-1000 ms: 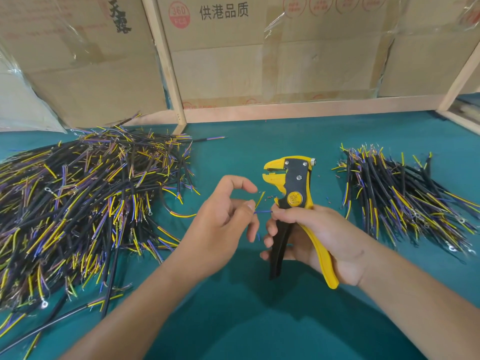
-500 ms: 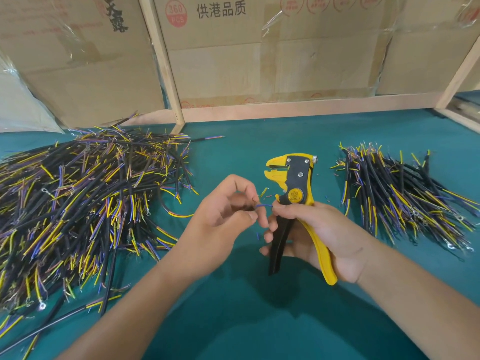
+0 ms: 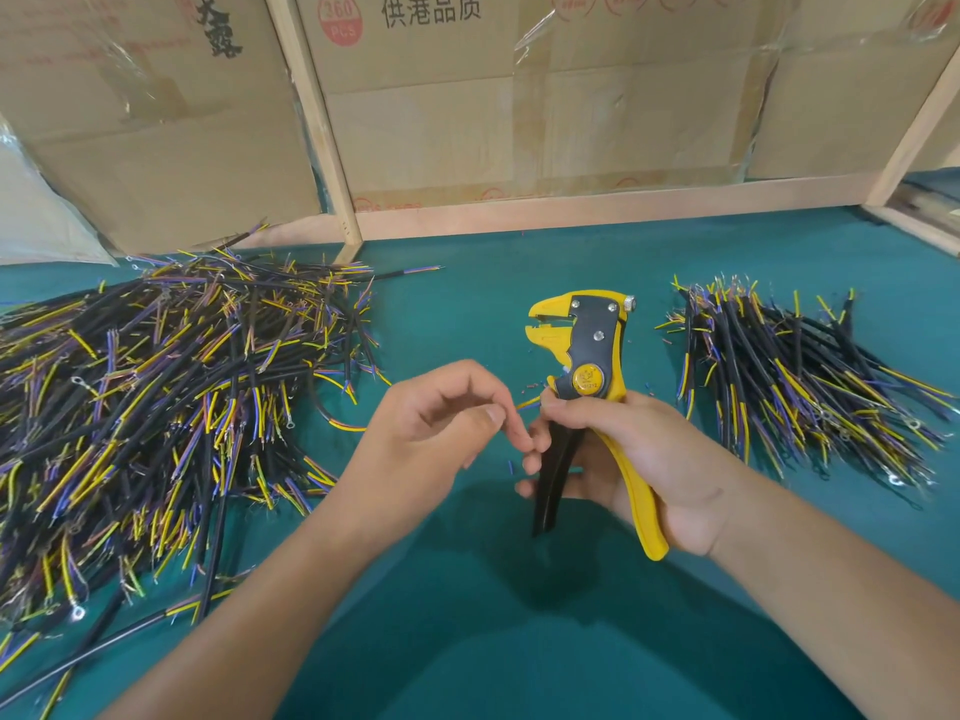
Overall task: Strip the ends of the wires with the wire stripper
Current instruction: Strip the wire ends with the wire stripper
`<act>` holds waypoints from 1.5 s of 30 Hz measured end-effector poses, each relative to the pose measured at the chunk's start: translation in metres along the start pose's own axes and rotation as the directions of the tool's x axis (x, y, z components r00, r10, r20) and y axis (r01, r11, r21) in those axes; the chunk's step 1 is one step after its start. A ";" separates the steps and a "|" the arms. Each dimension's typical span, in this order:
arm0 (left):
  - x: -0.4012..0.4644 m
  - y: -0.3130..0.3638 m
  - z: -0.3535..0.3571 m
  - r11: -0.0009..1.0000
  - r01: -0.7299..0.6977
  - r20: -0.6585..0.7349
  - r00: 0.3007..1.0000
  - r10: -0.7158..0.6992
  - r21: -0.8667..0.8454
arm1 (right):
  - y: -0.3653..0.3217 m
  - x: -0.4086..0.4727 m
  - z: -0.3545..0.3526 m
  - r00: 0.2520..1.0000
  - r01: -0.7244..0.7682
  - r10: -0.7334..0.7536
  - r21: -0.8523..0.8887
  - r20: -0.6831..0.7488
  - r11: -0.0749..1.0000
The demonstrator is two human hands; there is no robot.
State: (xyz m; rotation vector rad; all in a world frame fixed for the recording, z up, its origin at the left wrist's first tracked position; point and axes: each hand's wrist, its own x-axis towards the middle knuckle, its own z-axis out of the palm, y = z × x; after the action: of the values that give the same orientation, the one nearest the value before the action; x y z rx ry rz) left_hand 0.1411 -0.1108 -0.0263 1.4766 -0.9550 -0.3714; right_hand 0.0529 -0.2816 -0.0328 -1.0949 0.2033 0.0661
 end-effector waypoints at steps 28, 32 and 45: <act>-0.001 0.002 0.005 0.983 -0.009 0.095 0.995 0.027 -0.186 | -0.001 -0.003 -0.001 0.996 0.063 -0.060 -0.043 0.071 0.997; 0.000 -0.004 0.002 0.951 0.112 0.101 0.991 -0.086 -0.287 | -0.003 -0.003 -0.002 0.995 0.064 -0.059 -0.056 0.086 0.996; 0.001 -0.012 0.003 0.941 0.116 0.078 0.992 -0.096 -0.319 | 0.000 0.002 -0.005 0.997 0.062 -0.060 -0.052 0.044 0.997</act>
State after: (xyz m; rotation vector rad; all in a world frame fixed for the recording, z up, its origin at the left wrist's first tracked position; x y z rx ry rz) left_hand 0.1434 -0.1149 -0.0377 1.2235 -0.8194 -0.6251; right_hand 0.0537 -0.2866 -0.0353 -1.1508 0.1304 0.0406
